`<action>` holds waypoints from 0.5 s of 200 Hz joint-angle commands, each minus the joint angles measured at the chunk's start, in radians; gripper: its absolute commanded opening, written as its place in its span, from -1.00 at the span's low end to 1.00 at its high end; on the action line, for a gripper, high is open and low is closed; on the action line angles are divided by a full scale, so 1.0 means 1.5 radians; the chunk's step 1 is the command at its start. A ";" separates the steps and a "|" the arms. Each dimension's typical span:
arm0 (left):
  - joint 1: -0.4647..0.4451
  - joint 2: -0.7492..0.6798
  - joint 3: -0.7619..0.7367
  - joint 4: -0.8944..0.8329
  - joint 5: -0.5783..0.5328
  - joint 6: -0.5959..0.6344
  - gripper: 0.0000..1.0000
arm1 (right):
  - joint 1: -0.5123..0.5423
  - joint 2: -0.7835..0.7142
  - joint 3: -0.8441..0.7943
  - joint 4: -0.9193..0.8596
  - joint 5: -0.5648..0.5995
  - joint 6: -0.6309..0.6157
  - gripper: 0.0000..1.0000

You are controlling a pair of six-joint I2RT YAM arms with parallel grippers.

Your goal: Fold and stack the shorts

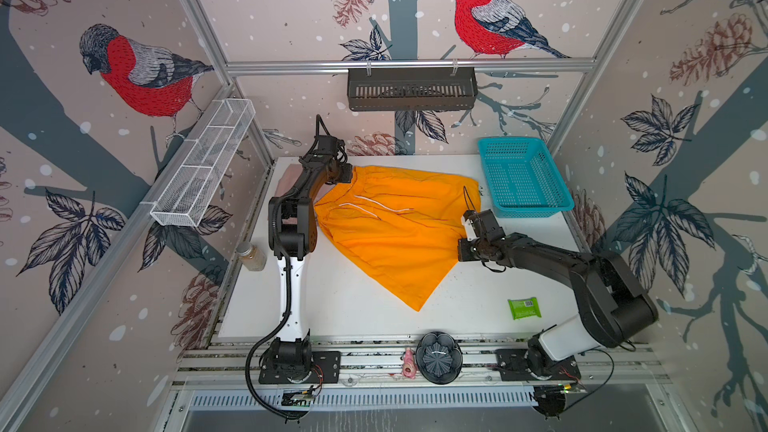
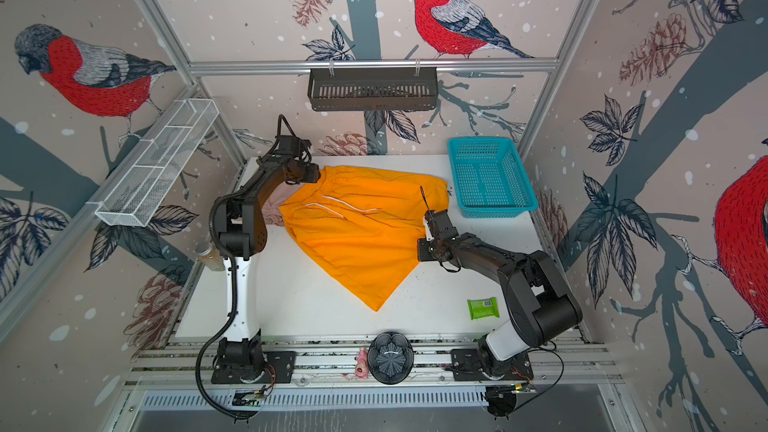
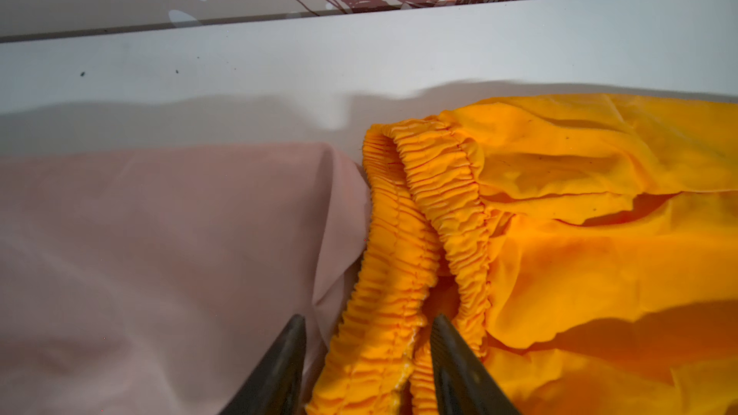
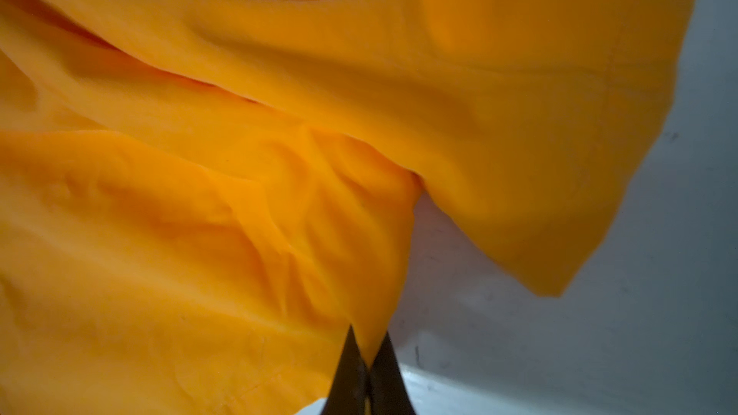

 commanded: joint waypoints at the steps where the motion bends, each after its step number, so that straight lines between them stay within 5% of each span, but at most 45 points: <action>1: 0.001 0.008 0.006 -0.006 0.050 0.011 0.02 | 0.000 0.004 0.004 0.008 -0.006 -0.007 -0.95; 47: -0.002 0.029 0.022 -0.029 0.049 0.018 -0.30 | 0.000 0.007 -0.002 0.017 -0.012 -0.003 -0.95; 75: -0.002 0.020 0.022 -0.028 0.046 0.014 -1.00 | -0.003 0.012 0.007 0.012 -0.008 -0.011 -0.95; 100: -0.001 0.007 0.028 -0.035 -0.005 -0.005 -1.00 | -0.014 0.017 0.025 -0.006 0.011 -0.027 -0.95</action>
